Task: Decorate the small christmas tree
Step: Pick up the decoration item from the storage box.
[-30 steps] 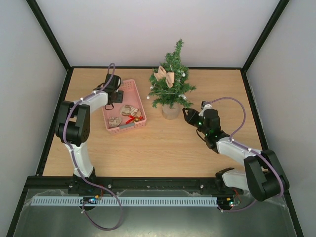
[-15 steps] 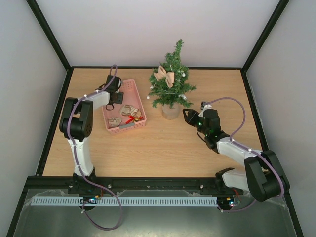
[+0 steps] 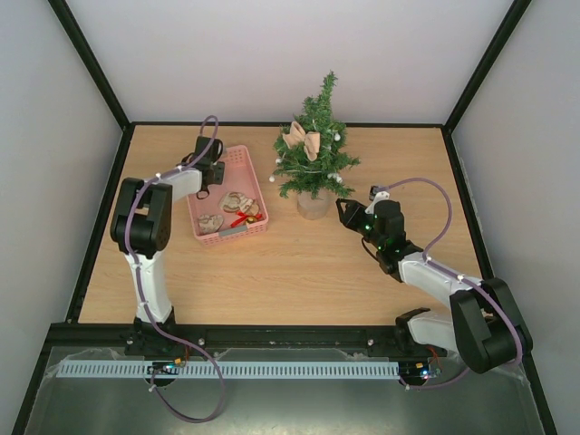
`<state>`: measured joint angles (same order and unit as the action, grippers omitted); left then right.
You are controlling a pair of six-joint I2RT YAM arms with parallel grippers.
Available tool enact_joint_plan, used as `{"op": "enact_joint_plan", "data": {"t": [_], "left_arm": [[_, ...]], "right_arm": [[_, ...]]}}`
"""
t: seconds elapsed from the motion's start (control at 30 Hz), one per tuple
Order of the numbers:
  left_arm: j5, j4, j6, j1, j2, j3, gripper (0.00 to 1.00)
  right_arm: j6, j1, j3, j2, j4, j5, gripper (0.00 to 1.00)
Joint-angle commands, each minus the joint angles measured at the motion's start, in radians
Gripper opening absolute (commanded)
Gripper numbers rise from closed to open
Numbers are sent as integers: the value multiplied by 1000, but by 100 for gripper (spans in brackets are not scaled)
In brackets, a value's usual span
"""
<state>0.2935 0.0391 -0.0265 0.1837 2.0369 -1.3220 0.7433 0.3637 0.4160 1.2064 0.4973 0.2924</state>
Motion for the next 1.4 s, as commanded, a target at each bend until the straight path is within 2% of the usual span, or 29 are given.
{"op": "enact_joint_plan", "data": {"t": [0.0,0.2,0.37,0.57,0.77,0.97,1.13,1.37], "left_arm": [[17,-9,-12,-2,49,-13,58],[4,30,-22,-4,84,-46,55],[-3,26,-23,-5,77,-35,40],[-15,49,7,9,1,-9,40],[-64,84,62,51,-169,31,40],[-228,65,118,112,-369,77,41],[-391,42,166,150,-467,101,41],[-515,10,211,182,-572,146,41]], "right_arm": [[-19,-3,12,5,-8,-20,38],[-22,-3,15,11,-8,-22,38],[-30,-3,17,1,-18,-30,38],[-41,-3,14,-16,-31,-38,38],[-52,-3,14,-34,-51,-34,38],[-59,-3,9,-72,-75,-36,39],[-70,-3,10,-105,-103,-42,39],[-78,-3,10,-146,-138,-53,40]]}}
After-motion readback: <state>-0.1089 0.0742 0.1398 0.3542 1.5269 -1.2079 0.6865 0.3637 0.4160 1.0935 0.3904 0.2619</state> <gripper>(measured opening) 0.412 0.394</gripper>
